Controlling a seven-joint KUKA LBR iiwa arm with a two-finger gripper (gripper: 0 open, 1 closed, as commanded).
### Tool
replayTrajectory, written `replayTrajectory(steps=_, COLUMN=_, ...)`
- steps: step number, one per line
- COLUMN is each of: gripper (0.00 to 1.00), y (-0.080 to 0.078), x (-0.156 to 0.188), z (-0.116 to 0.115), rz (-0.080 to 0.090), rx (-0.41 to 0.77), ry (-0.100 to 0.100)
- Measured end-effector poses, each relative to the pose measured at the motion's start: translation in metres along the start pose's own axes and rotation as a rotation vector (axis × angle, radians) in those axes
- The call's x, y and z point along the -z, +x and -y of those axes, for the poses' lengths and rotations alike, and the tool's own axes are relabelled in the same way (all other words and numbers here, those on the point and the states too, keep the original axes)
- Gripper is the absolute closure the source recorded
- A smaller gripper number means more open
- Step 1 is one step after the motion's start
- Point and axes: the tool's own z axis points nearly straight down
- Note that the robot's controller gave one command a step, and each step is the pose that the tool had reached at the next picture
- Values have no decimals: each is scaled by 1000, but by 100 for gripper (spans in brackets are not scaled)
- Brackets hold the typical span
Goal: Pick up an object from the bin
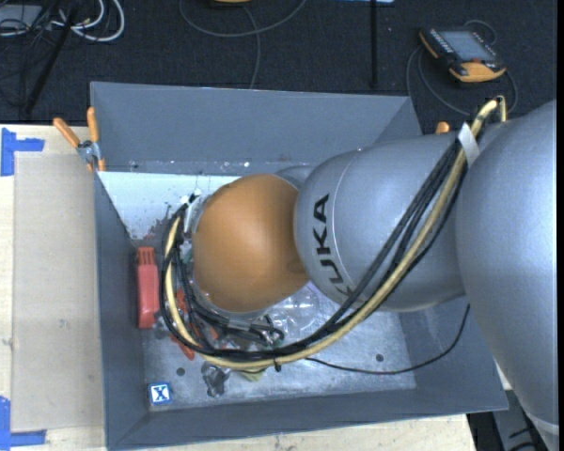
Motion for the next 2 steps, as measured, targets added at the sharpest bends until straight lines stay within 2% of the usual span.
replayTrajectory(steps=1, gripper=0, y=1, x=-1, z=1, rz=-2, rx=-3, ry=1)
replayTrajectory(steps=2, gripper=0, y=-1, x=-8, z=2, rz=7, rx=6, ry=2)
